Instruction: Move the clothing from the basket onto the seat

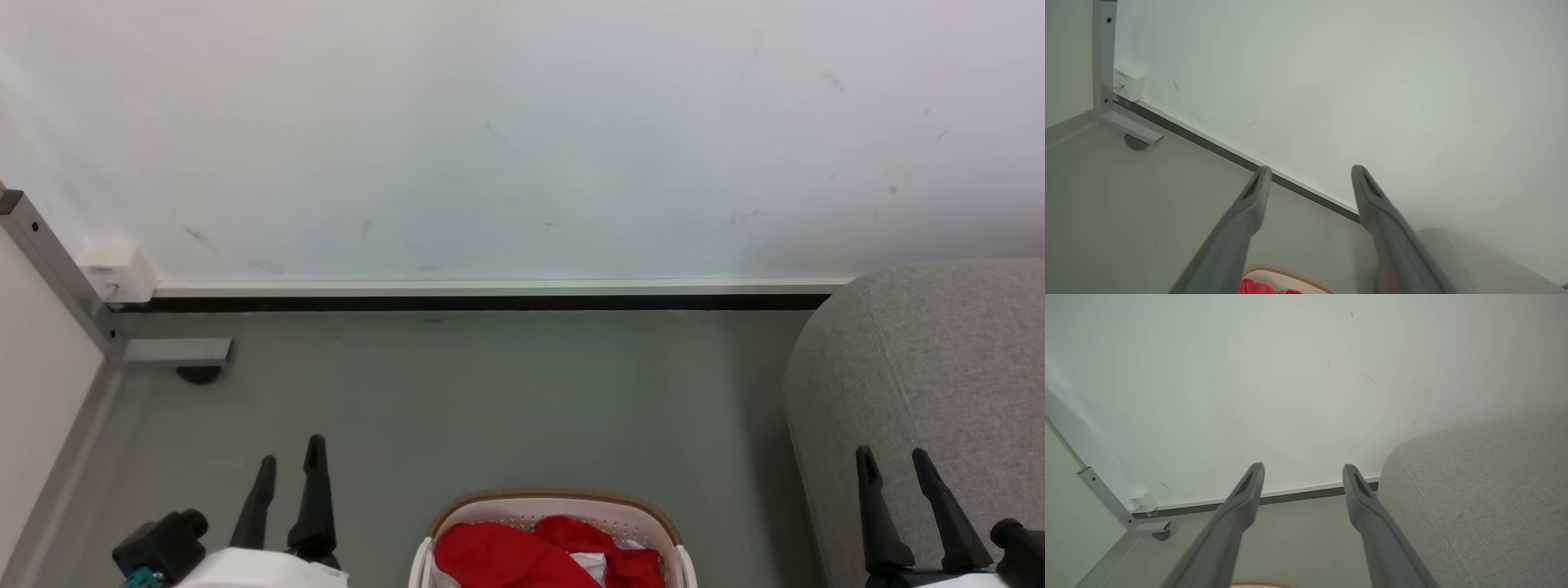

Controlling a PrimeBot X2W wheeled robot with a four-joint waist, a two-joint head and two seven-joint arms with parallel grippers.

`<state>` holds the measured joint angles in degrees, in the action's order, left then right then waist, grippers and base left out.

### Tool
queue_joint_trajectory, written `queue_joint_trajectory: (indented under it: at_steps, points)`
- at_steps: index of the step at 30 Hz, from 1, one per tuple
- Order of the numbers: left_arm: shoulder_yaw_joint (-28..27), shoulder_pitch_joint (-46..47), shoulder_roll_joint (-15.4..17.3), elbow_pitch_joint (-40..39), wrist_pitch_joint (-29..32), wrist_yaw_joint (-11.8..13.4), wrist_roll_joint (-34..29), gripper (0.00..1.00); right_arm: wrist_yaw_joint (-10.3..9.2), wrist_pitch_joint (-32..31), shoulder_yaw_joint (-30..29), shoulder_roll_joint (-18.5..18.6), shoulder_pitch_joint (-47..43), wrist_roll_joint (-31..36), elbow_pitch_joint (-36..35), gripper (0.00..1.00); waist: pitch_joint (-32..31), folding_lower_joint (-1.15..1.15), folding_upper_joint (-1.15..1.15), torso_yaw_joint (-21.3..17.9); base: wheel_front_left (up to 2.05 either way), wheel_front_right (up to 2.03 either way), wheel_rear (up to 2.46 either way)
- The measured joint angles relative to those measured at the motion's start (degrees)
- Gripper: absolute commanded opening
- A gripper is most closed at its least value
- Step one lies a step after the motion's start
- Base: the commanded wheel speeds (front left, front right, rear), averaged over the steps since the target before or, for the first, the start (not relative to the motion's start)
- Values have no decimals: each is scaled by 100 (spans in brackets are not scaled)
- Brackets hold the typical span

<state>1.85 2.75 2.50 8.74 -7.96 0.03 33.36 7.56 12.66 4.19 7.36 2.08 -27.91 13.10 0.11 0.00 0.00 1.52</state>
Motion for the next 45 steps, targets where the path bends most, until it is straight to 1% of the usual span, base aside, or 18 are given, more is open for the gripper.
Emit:
queue_joint_trajectory:
  at_steps: [10, 16, 28, 35, 40, 45]
  points:
    - [22, -43, 2, -2, -126, 12, -681, 100, 0, 49, -118, -80, -53, 676, 73, 100, -1, 0, 0, 39, 0, 0, 0]
    - [18, -54, 3, 19, -221, 24, -1077, 100, 0, 62, -250, -163, -75, 912, 152, 100, -2, 0, 0, 59, 0, 0, 0]
    - [33, -73, 5, 137, -375, -77, -1780, 100, 0, 108, -427, -243, -101, 1426, 225, 100, -5, 0, 0, 81, 0, 0, 0]
    - [34, -73, 8, 199, -452, -103, -1991, 100, 0, 148, -469, -310, -102, 1608, 263, 100, -1, 0, 0, 88, 0, 0, 0]
    - [68, -87, 10, 234, -487, -175, -2162, 100, 0, 154, -491, -345, -105, 1611, 319, 100, -12, 0, 0, 95, 0, 0, 0]
    - [97, -104, 11, 274, -553, -188, -2324, 100, 0, 188, -510, -372, -113, 1819, 345, 100, -9, 0, 0, 105, 0, 0, 0]
